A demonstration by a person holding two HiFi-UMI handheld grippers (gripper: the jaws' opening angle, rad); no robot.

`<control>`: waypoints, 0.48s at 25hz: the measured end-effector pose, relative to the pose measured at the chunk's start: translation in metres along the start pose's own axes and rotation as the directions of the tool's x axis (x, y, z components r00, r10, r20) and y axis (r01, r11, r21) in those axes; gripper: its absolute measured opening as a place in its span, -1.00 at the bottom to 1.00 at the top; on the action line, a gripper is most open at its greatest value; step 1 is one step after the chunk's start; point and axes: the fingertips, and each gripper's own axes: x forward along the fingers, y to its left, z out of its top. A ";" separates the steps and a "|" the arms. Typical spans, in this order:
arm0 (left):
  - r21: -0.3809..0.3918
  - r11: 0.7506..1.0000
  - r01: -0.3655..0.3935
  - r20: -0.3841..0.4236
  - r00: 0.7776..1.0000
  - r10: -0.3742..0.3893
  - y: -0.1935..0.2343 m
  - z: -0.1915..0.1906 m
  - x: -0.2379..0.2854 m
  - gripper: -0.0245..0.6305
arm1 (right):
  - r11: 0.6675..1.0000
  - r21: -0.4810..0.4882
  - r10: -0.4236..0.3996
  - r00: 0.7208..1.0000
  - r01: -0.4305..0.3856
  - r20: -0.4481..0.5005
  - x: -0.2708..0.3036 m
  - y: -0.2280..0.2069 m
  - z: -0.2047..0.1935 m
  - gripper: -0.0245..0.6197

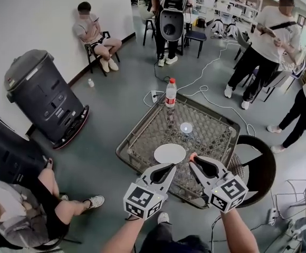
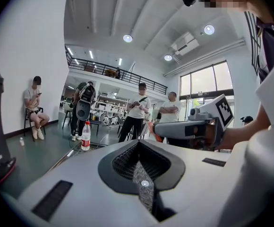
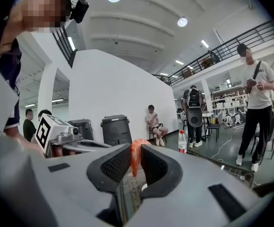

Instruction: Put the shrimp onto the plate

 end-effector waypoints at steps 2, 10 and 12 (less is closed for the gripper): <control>-0.014 1.000 -0.010 -0.011 1.000 0.010 0.009 -0.004 0.002 -0.90 | 1.000 -0.013 0.007 1.000 -0.007 -0.027 0.009 -0.003 -0.005 -0.71; -0.052 0.996 -0.068 -0.058 0.996 0.065 0.034 -0.028 0.018 -0.90 | 0.997 -0.065 0.033 0.988 -0.043 -0.154 0.049 -0.028 -0.049 -0.71; -0.059 0.994 -0.094 -0.071 0.993 0.090 0.040 -0.033 0.020 -0.90 | 0.996 -0.062 0.051 0.981 -0.064 -0.186 0.061 -0.034 -0.062 -0.71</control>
